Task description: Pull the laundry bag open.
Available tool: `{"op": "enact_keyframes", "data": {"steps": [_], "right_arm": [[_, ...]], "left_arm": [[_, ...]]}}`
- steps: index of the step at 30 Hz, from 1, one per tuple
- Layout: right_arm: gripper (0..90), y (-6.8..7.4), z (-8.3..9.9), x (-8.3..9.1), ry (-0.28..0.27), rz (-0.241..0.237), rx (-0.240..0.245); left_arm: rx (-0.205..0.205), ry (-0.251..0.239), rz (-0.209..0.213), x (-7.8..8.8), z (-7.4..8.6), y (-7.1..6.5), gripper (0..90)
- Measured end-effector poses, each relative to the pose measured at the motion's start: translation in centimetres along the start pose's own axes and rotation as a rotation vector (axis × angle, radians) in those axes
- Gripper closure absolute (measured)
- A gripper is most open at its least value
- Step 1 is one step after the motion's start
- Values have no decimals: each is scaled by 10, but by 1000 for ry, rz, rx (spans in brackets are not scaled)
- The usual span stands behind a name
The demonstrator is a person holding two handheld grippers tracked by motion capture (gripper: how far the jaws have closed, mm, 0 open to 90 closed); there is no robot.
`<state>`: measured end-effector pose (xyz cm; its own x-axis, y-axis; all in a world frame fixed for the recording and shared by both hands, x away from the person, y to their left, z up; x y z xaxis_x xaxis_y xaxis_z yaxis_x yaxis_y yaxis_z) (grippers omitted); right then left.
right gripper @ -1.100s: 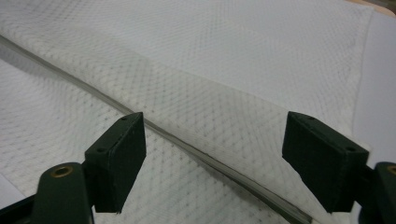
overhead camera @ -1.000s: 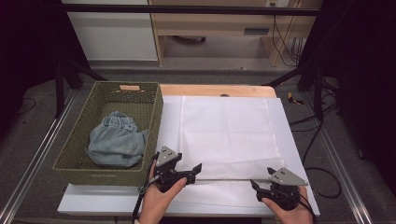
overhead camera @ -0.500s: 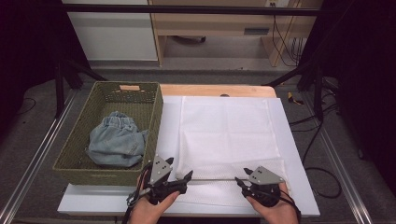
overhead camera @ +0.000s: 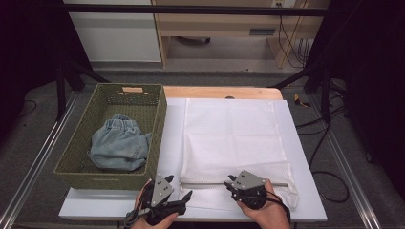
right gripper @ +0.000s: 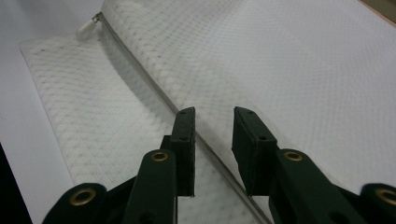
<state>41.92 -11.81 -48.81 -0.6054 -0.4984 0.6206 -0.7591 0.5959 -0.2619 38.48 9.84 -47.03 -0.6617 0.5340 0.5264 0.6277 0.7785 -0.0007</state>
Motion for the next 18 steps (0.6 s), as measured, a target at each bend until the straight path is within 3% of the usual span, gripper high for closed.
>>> {"op": "enact_keyframes", "data": {"steps": [3, 11, 18], "right_arm": [[621, 6, -7, -11, -2, -6, 41], [464, 4, -11, -20, 1, -14, 36], [414, 8, -7, -29, 43, -46, 62]], "left_arm": [[1, 5, -2, 2, 5, 0, 234], [17, 35, -5, -3, 12, 4, 199], [30, 47, 7, -5, 15, 2, 173]]}}
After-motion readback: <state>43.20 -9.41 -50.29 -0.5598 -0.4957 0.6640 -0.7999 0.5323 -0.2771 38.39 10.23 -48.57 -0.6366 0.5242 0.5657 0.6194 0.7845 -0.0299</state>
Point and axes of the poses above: each handheld gripper's, and its own axes: x roughly backward along the jaws, z roughly out of its underside, y roughly to its left, the point moved 6 cm from there along -x, roughly forward along the jaws, and after that the axes turned 3 degrees about x, right-handed, at the moved point
